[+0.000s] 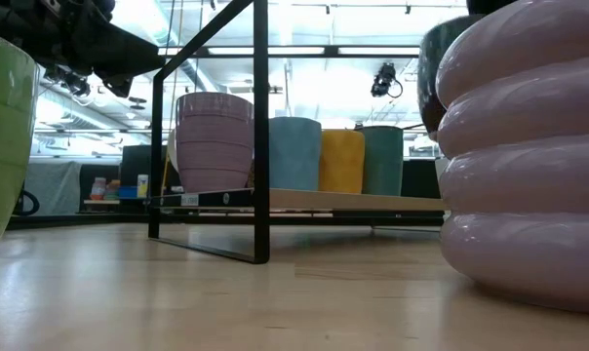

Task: Place coffee mugs
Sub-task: Put the blue brown mug on the shelf

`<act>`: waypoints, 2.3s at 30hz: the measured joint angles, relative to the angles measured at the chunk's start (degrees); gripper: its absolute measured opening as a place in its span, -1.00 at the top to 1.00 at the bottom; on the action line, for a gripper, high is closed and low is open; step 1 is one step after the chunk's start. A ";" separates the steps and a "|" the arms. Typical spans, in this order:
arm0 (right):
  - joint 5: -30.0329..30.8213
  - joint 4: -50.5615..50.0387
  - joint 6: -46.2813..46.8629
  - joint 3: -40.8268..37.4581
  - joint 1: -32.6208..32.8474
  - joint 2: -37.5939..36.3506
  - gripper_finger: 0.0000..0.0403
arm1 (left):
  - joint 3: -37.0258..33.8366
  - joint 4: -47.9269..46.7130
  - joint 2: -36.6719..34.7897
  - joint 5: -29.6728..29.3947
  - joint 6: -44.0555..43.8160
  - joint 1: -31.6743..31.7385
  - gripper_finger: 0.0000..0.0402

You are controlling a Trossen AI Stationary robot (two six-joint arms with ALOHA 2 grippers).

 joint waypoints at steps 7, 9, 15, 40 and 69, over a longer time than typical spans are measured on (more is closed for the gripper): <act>0.02 -5.11 -1.72 0.02 -6.60 0.62 0.76 | 0.00 0.01 0.02 0.00 -0.72 0.00 0.42; 0.01 -5.64 -3.03 0.00 -8.68 1.27 0.76 | 0.00 0.03 0.02 0.00 -0.90 0.00 0.42; -0.11 -4.83 -9.49 0.00 -14.40 4.58 0.76 | 0.00 -0.22 0.00 0.00 -1.24 0.00 0.42; -1.86 5.37 -20.61 -9.78 -27.24 3.02 0.70 | 0.00 -2.84 0.02 0.46 -1.26 0.00 0.42; -0.93 5.69 -24.56 -3.40 -27.04 2.91 -0.11 | 0.00 2.92 0.00 -0.87 3.01 0.00 0.20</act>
